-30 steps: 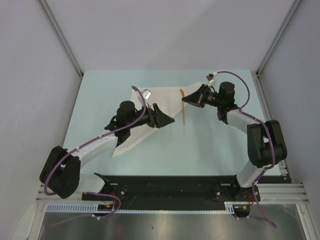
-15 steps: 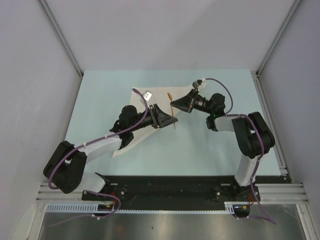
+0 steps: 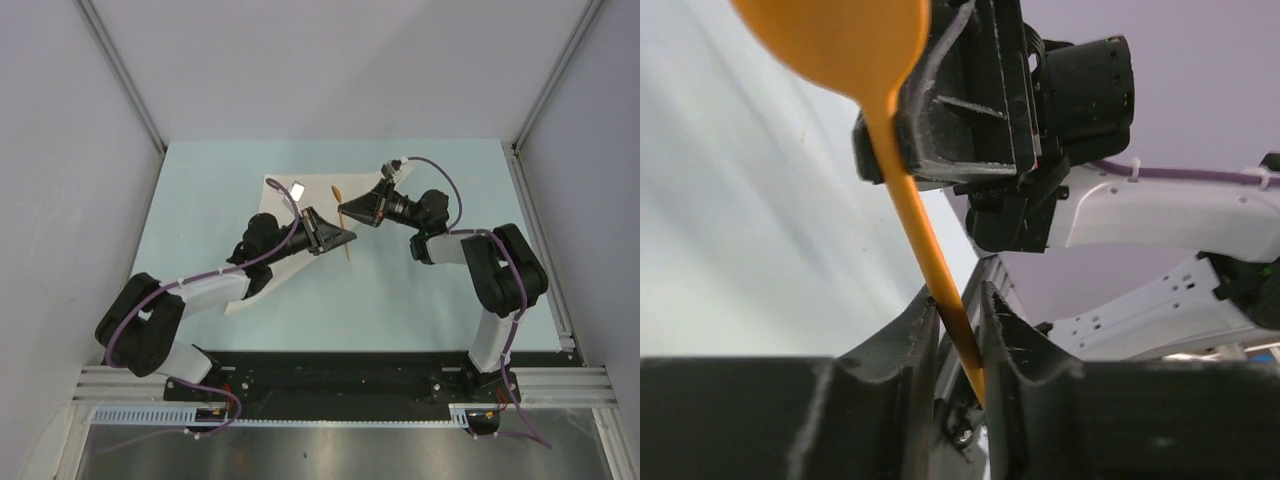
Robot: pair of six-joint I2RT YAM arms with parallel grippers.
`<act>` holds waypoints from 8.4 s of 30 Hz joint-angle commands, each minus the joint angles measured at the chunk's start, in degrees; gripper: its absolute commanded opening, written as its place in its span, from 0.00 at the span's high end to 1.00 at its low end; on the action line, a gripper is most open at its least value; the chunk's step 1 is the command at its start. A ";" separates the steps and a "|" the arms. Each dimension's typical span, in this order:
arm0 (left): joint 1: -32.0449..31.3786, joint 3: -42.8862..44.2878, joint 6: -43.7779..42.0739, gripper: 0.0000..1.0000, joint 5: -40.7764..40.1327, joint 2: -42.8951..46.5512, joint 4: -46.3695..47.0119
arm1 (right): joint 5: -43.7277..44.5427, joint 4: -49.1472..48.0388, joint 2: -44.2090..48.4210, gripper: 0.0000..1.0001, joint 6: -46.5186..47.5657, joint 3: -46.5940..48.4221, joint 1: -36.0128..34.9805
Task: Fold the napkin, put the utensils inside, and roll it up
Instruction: Pass the utensil from the right arm to the left, then place the utensil onto the napkin, then fold the napkin
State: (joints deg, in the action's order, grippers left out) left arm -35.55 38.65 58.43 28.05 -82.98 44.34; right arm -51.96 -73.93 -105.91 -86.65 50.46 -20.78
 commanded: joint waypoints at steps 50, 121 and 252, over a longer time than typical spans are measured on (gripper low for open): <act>1.10 47.82 -77.24 1.00 -35.09 -35.04 -72.80 | 1.69 60.74 39.55 0.20 50.00 -9.85 22.09; 25.61 26.30 -49.64 0.07 -4.76 13.01 -63.85 | 20.41 66.02 -30.58 0.36 51.41 48.84 24.29; 34.06 20.58 -42.00 0.05 10.62 18.91 -55.85 | 17.07 39.04 -7.56 1.00 44.11 23.64 -6.29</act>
State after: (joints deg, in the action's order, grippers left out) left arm -2.07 59.68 15.57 36.80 -66.15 -14.09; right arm -34.98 -32.75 -117.21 -43.24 74.74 -25.50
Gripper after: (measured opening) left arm 0.948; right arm 0.021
